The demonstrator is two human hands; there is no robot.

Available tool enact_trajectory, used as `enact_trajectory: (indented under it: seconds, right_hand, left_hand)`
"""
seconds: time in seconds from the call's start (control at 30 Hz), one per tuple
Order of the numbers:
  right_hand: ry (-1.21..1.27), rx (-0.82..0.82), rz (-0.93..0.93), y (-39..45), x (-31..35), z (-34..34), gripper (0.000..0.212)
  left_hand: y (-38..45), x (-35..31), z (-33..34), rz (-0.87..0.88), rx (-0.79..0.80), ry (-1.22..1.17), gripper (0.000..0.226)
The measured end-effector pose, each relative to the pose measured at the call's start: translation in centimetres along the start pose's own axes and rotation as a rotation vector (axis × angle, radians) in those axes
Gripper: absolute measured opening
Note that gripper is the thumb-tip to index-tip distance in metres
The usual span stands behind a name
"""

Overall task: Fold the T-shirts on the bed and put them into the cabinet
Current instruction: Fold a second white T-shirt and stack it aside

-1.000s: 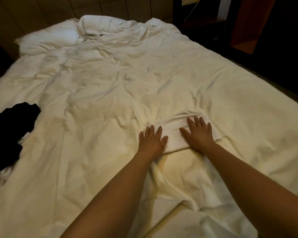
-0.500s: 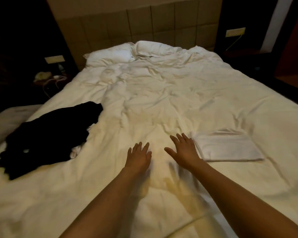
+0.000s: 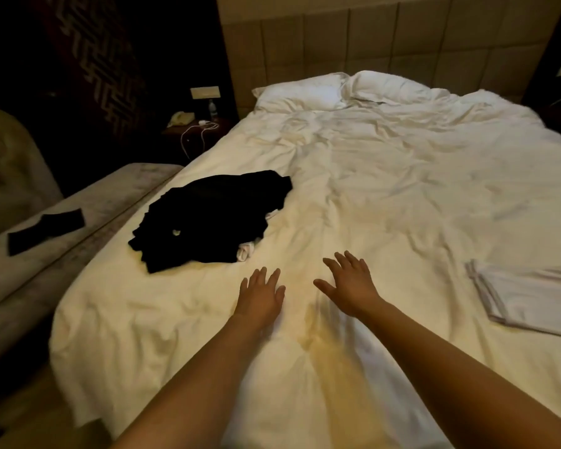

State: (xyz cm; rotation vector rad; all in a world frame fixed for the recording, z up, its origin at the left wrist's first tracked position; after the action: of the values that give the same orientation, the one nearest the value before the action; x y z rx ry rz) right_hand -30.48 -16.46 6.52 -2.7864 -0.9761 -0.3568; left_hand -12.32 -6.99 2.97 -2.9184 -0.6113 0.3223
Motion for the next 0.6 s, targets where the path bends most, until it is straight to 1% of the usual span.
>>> enact_trajectory:
  seconds: [0.27,0.43,0.47,0.53,0.6]
  right_hand:
    - [-0.002,0.031,-0.108,2.8,6.9,4.8,0.061]
    - [0.053,0.042,-0.161,5.2,10.2,7.2,0.054]
    - [0.085,0.044,-0.153,5.9,10.7,7.6,0.054]
    - [0.232,0.041,-0.103,7.2,11.6,8.0,0.053]
    - [0.378,0.024,-0.057,8.9,12.3,8.3,0.052]
  left_hand:
    - [0.3,9.1,1.8,-0.046,-0.074,-0.078,0.054]
    - [1.2,12.3,2.8,-0.038,-0.155,-0.153,0.055]
    - [1.7,12.6,2.9,-0.034,-0.169,-0.176,0.055]
    - [3.0,12.9,3.0,-0.005,-0.192,-0.215,0.056]
    - [4.7,13.1,3.1,0.026,-0.204,-0.231,0.062]
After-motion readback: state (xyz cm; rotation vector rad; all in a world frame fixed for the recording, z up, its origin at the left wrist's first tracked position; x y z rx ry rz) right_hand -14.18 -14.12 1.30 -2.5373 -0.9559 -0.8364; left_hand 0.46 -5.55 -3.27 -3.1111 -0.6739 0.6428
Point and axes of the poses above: each hand's wrist, its own y-axis towards the middle knuckle, its own z-axis out of the palm, x = y × z, the point moved 5 cm from there along y, towards the middle knuckle, and after that the axes turned 6 degrees about x, right-handed, at the moved point
